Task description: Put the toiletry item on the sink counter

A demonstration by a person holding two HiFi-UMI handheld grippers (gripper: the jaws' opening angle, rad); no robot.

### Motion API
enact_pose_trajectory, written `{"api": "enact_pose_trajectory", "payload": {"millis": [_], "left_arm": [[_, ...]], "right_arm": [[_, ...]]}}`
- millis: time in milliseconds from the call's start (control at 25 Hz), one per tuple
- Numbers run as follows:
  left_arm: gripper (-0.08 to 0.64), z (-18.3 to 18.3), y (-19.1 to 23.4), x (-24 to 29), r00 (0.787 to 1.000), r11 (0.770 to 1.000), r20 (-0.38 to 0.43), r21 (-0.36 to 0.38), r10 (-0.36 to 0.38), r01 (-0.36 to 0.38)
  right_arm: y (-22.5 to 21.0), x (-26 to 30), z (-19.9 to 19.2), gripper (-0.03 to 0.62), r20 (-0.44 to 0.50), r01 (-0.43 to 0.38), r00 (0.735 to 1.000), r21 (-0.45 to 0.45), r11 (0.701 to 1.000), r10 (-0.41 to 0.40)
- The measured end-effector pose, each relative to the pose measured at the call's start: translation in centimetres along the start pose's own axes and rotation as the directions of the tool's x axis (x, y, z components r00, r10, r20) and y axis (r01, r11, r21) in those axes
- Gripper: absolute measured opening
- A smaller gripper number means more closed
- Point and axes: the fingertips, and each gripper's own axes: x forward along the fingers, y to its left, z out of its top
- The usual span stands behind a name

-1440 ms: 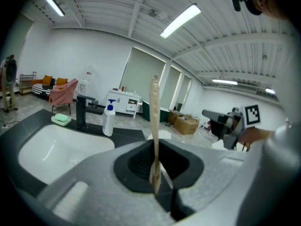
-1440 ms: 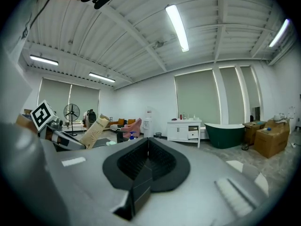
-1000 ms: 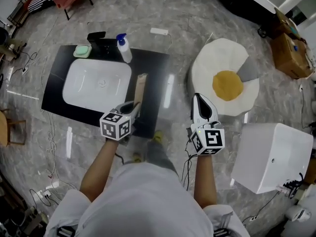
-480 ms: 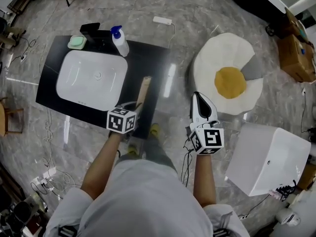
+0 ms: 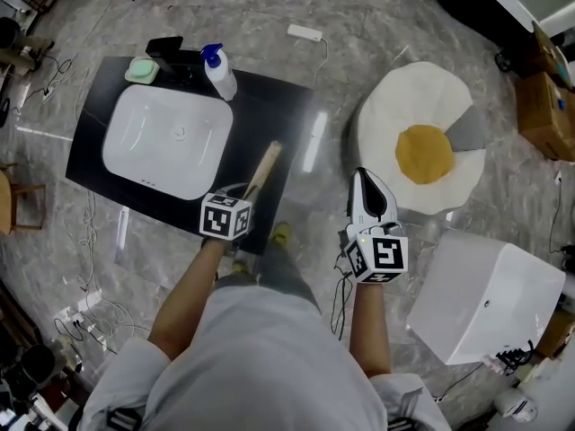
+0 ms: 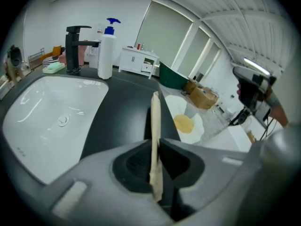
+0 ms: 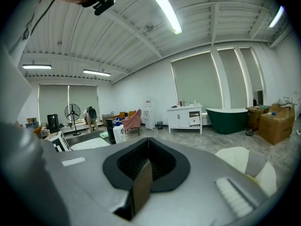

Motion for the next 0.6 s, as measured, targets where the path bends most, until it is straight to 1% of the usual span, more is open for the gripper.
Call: {"api": "enact_pose_trajectory", "payload": {"millis": [240, 400, 600], "left_arm": [[0.069, 0.2, 0.5, 0.2, 0.999, 0.999, -0.004, 0.002, 0.048, -0.048], [0.123, 0.3, 0.5, -0.1, 0.997, 0.997, -0.002, 0.0, 0.076, -0.076], [0.156, 0.5, 0.8, -0.7, 0.995, 0.995, 0.004, -0.002, 0.1, -0.1]], "right_arm": [[-0.7, 0.3, -0.4, 0.003, 0.006, -0.015, 1.0, 0.032, 0.999, 0.015], [-1.2, 0.1, 0.0, 0.003, 0.012, -0.019, 1.0, 0.036, 0.999, 0.019], [-1.4, -0.2, 0.4, 0.003, 0.018, -0.025, 1.0, 0.034, 0.999, 0.024]]}}
